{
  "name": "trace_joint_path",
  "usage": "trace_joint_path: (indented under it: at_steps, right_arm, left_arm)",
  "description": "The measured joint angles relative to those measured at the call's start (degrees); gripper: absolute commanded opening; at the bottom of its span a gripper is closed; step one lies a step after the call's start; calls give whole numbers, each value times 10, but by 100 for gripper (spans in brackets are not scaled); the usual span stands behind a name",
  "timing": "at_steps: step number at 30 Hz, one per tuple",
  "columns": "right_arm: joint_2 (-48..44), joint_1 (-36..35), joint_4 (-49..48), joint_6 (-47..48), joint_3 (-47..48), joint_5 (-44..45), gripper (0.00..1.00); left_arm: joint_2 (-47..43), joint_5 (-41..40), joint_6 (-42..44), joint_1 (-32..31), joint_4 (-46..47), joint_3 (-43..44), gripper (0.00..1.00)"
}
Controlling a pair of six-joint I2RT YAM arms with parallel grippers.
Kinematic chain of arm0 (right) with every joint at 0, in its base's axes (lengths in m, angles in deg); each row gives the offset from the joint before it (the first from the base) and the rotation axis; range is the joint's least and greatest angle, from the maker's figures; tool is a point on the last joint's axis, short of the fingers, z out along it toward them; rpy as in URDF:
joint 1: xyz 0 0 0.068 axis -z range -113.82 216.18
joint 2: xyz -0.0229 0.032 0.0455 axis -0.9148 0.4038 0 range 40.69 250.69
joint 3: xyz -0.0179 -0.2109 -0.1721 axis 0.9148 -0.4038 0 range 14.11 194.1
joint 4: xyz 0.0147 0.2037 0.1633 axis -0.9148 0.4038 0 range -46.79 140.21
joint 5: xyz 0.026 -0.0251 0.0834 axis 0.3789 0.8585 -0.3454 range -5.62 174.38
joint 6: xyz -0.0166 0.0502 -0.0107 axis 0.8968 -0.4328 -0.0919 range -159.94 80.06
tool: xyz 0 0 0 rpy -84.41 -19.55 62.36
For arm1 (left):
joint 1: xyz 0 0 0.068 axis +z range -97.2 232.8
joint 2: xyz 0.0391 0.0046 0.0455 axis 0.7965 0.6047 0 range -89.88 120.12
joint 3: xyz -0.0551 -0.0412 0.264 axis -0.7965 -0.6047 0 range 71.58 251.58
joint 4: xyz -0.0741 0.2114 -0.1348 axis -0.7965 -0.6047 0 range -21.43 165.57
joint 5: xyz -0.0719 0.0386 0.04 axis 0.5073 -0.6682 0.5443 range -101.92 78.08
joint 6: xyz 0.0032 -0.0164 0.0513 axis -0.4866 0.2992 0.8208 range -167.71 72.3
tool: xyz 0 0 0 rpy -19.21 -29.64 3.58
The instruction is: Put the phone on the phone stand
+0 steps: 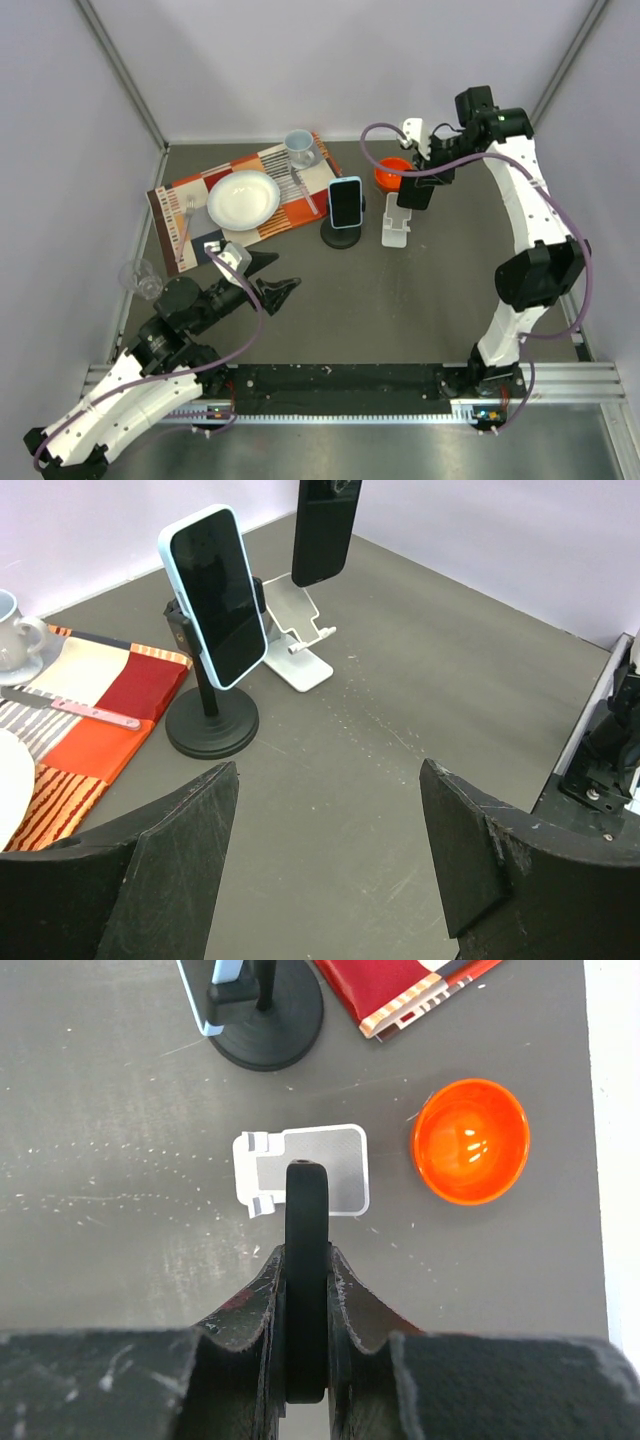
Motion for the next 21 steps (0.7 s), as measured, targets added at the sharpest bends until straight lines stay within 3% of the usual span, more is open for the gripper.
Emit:
trace_joint_path:
  at_steps: [11, 21]
  right_arm:
    - [77, -5, 17, 12, 51, -20, 0]
    - [89, -11, 17, 18, 63, -47, 0]
  left_arm:
    - [3, -36, 11, 0, 0, -1, 78]
    - [4, -44, 15, 0, 1, -1, 78]
